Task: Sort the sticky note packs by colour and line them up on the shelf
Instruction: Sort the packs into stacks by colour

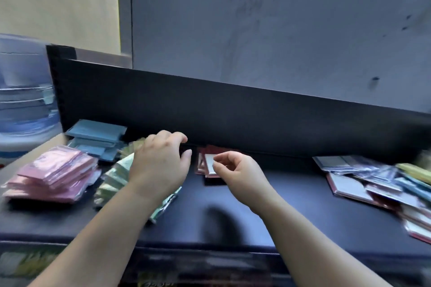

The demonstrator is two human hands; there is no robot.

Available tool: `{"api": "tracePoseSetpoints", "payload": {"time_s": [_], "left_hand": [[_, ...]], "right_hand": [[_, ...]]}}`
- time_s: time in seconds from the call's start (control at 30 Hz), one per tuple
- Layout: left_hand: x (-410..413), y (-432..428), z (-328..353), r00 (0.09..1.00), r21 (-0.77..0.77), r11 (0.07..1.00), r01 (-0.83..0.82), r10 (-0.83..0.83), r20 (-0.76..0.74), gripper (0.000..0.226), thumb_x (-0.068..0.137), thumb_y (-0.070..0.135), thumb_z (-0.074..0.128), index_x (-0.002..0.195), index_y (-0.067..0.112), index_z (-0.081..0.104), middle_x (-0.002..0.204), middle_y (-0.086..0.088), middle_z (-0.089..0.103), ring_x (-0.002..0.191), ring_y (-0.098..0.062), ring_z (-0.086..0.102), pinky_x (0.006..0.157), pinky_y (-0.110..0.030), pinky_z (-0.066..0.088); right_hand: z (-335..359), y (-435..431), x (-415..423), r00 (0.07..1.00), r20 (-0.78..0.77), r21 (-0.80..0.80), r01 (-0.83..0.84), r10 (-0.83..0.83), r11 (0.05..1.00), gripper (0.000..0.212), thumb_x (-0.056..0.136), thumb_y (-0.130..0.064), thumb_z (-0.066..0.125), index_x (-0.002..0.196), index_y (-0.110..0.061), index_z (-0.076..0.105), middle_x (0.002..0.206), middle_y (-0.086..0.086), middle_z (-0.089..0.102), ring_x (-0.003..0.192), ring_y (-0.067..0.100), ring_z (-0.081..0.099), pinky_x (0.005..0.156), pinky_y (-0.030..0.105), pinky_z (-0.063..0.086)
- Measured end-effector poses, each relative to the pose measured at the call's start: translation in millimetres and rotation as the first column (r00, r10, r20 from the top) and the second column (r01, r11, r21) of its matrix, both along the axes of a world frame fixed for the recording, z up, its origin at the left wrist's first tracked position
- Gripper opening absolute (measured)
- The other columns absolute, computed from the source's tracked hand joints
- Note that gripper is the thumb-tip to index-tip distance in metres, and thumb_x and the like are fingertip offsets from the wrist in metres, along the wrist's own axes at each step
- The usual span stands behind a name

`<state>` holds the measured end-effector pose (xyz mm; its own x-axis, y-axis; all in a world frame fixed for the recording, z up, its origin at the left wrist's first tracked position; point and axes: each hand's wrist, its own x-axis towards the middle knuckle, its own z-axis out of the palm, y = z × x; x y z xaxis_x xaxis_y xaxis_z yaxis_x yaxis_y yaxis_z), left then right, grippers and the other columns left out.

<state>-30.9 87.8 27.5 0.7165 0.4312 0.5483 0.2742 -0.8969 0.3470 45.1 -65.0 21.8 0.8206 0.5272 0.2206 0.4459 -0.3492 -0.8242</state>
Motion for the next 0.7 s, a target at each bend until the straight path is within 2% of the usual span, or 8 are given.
{"api": "tracePoseSetpoints", "payload": {"time_s": [0.1, 0.2, 0.33, 0.5, 0.7], "left_hand": [[22.1, -37.5, 0.1, 0.991, 0.011, 0.991, 0.134, -0.133, -0.033, 0.037, 0.089, 0.039, 0.053, 0.122, 0.022, 0.058, 0.117, 0.002, 0.06, 0.111, -0.023, 0.054, 0.094, -0.035, 0.041], [43.5, -74.8, -3.4, 0.964, 0.081, 0.963, 0.258, -0.252, -0.081, 0.039, 0.089, 0.038, 0.054, 0.125, 0.022, 0.055, 0.122, 0.006, 0.058, 0.115, -0.017, 0.052, 0.098, -0.031, 0.038], [69.7, -127.4, -6.7, 0.93, 0.127, 0.927, 0.354, -0.334, -0.15, 0.043, 0.091, 0.041, 0.051, 0.13, 0.023, 0.052, 0.128, 0.01, 0.053, 0.121, -0.013, 0.048, 0.1, -0.029, 0.033], [104.2, -195.7, -7.5, 0.891, 0.117, 0.898, 0.424, -0.391, -0.229, 0.044, 0.092, 0.044, 0.048, 0.132, 0.025, 0.048, 0.132, 0.01, 0.051, 0.122, -0.014, 0.047, 0.102, -0.03, 0.036], [150.5, -270.6, -7.7, 0.832, 0.012, 0.891, 0.454, -0.419, -0.365, 0.047, 0.092, 0.046, 0.049, 0.135, 0.028, 0.044, 0.136, 0.009, 0.047, 0.125, -0.016, 0.046, 0.1, -0.033, 0.041]], "right_hand": [[-1.3, -39.2, 14.1, 0.985, 0.151, -0.151, 0.101, -0.078, 0.983, 0.03, 0.091, -0.03, 0.057, 0.12, -0.021, 0.061, 0.112, -0.008, 0.063, 0.101, 0.003, 0.058, 0.085, 0.014, 0.041], [-4.8, -82.7, 30.7, 0.937, 0.323, -0.282, 0.226, -0.129, 0.932, 0.041, 0.092, -0.035, 0.055, 0.13, -0.023, 0.053, 0.13, -0.008, 0.054, 0.123, 0.01, 0.045, 0.099, 0.02, 0.035], [-9.7, -140.6, 50.6, 0.895, 0.413, -0.352, 0.33, -0.17, 0.876, 0.044, 0.091, -0.038, 0.054, 0.133, -0.024, 0.049, 0.133, -0.005, 0.05, 0.125, 0.015, 0.041, 0.104, 0.03, 0.036], [-10.0, -214.0, 77.5, 0.862, 0.471, -0.378, 0.388, -0.186, 0.841, 0.044, 0.091, -0.037, 0.054, 0.132, -0.022, 0.05, 0.131, -0.004, 0.052, 0.124, 0.017, 0.042, 0.104, 0.026, 0.031], [-6.7, -296.3, 109.8, 0.862, 0.469, -0.388, 0.396, -0.191, 0.832, 0.039, 0.091, -0.036, 0.052, 0.128, -0.022, 0.054, 0.129, -0.005, 0.053, 0.122, 0.016, 0.042, 0.103, 0.028, 0.034]]}}
